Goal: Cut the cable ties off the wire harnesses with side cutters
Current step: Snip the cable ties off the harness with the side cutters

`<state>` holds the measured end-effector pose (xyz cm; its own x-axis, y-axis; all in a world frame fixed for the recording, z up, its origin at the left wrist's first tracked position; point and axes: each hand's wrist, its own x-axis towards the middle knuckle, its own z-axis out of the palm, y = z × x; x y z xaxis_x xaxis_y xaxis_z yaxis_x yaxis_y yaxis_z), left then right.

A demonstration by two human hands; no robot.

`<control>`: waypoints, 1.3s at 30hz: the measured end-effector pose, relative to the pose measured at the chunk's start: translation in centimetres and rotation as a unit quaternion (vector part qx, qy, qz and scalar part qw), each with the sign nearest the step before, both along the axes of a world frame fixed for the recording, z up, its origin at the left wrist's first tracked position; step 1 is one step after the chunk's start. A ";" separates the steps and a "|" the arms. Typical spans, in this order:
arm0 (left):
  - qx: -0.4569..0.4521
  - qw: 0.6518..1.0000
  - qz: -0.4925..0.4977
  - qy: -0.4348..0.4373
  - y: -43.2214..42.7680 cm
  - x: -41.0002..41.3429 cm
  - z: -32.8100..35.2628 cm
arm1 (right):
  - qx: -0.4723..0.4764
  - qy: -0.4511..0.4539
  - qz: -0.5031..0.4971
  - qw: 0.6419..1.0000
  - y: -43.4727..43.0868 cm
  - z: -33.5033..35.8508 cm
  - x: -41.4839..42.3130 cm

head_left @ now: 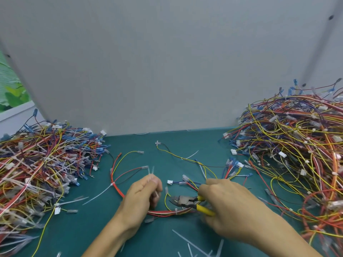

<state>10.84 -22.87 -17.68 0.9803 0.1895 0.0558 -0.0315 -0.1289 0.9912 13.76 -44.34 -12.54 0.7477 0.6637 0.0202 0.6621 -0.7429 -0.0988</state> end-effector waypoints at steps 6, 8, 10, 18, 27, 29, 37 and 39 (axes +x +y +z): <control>-0.119 0.991 0.045 -0.037 1.9 0.0 0.9 | 0.042 0.011 0.039 0.998 0.7 -0.5 -0.8; -0.115 0.990 0.064 -0.049 2.6 0.0 1.3 | 0.068 -0.014 0.038 0.997 1.5 -1.3 -0.8; -0.098 0.991 0.073 -0.053 3.3 0.0 1.6 | 0.066 -0.036 0.031 0.997 2.0 -2.2 -0.7; 0.203 0.979 -0.007 -0.025 5.4 -0.7 1.7 | 0.063 -0.020 -0.009 0.998 0.9 -3.5 1.1; 0.437 0.889 -0.140 -0.010 3.8 -0.8 1.1 | 0.100 0.069 -0.051 0.991 -1.8 -1.1 2.9; 0.448 0.882 -0.133 -0.057 3.4 -0.8 1.1 | 0.071 0.077 -0.050 0.993 -1.9 -0.8 2.8; 0.400 0.903 -0.149 -0.035 2.4 -0.9 0.8 | 0.031 0.053 -0.044 0.997 -1.9 0.7 2.3; 0.384 0.908 -0.167 0.000 2.5 -0.8 0.7 | 0.038 0.078 -0.060 0.994 -1.9 1.0 1.7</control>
